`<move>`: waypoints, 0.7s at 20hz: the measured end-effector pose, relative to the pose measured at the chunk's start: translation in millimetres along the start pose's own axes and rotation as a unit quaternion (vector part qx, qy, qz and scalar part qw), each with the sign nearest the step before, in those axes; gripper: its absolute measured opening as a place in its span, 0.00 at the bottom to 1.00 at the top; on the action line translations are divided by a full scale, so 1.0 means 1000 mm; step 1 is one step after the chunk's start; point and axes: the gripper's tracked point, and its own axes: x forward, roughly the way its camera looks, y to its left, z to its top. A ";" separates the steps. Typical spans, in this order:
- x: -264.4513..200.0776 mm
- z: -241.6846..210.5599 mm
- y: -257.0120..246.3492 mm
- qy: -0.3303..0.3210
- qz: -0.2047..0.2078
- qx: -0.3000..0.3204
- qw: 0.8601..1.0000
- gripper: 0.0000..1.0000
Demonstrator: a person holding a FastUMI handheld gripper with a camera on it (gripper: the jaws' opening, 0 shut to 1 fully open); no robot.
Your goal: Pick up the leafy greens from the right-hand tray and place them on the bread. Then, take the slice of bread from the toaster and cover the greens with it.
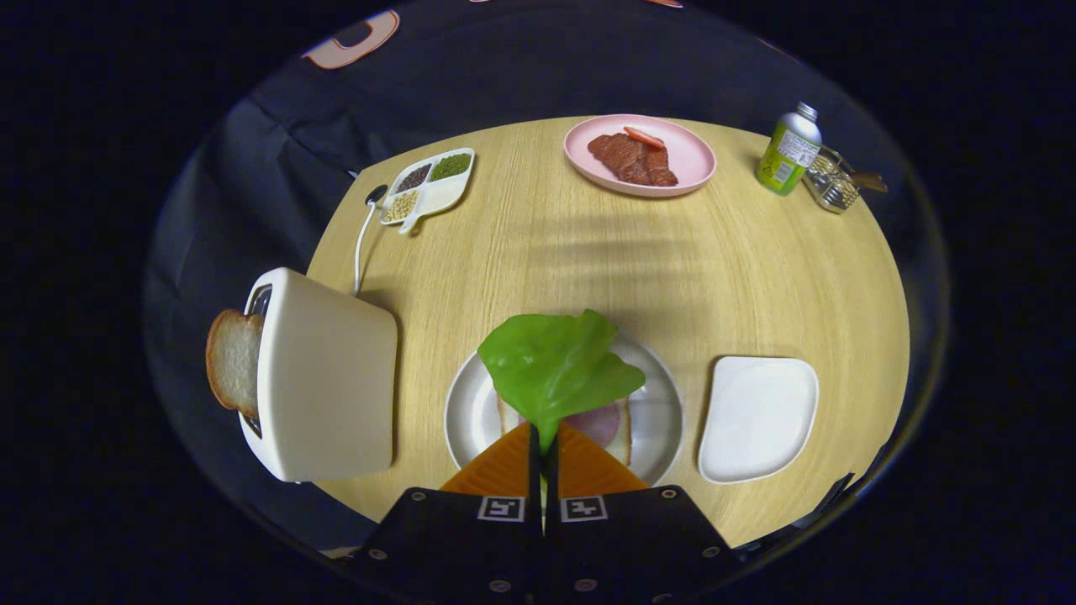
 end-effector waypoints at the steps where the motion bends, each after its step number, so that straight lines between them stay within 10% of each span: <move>1: 0.007 -0.003 0.005 0.003 0.002 -0.003 1.000 0.01; 7: 0.028 -0.010 -0.013 0.015 -0.036 0.002 0.999 0.03; 14: 0.030 -0.011 -0.033 0.018 -0.060 0.006 0.998 0.33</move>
